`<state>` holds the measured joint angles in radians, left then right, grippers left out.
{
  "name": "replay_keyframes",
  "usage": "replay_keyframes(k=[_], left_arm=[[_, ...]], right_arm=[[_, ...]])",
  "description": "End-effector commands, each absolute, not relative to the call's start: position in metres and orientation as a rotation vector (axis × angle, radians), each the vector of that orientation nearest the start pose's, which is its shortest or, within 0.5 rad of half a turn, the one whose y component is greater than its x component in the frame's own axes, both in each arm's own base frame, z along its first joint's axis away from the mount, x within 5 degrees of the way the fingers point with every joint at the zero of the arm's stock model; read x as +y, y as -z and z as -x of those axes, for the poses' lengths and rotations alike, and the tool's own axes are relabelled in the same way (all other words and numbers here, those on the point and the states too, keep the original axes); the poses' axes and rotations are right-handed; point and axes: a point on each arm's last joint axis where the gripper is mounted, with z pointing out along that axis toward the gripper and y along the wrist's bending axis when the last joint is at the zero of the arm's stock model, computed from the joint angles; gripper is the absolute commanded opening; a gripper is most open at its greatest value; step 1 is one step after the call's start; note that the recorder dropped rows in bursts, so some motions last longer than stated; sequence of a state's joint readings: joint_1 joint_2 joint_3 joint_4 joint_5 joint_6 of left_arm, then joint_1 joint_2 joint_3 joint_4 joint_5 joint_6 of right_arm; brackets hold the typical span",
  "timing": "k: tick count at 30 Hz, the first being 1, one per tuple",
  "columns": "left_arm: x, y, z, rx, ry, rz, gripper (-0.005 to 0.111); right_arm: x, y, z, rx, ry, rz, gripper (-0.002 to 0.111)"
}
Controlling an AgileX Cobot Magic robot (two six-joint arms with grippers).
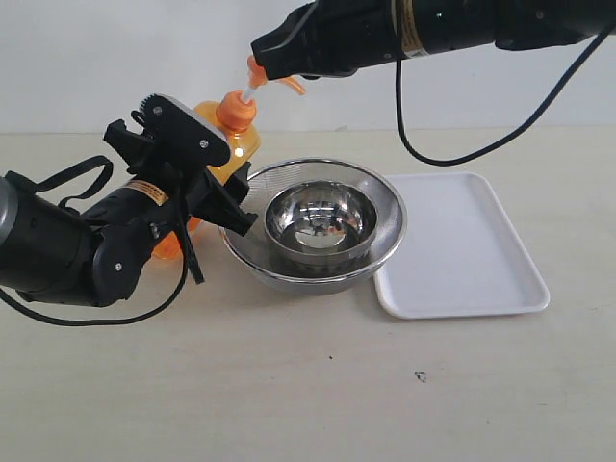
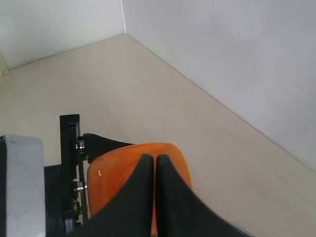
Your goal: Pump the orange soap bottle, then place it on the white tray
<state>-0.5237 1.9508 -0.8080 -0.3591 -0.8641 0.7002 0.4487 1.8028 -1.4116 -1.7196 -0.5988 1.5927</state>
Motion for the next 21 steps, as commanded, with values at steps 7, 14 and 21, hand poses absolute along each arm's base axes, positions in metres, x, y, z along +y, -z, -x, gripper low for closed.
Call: replay_keyframes(k=[7, 14, 21], left_arm=[[-0.166, -0.134, -0.327, 1.753, -0.148, -0.690, 0.005], [-0.166, -0.134, -0.327, 1.753, -0.148, -0.690, 0.005], [-0.166, -0.134, -0.327, 1.753, -0.148, -0.690, 0.005]], right_arm=[[0.232, -0.286, -0.355, 1.771, -0.813, 1.016, 0.000], [0.232, -0.286, -0.355, 1.771, -0.813, 1.016, 0.000], [0.232, -0.286, -0.355, 1.771, -0.813, 1.016, 0.000]])
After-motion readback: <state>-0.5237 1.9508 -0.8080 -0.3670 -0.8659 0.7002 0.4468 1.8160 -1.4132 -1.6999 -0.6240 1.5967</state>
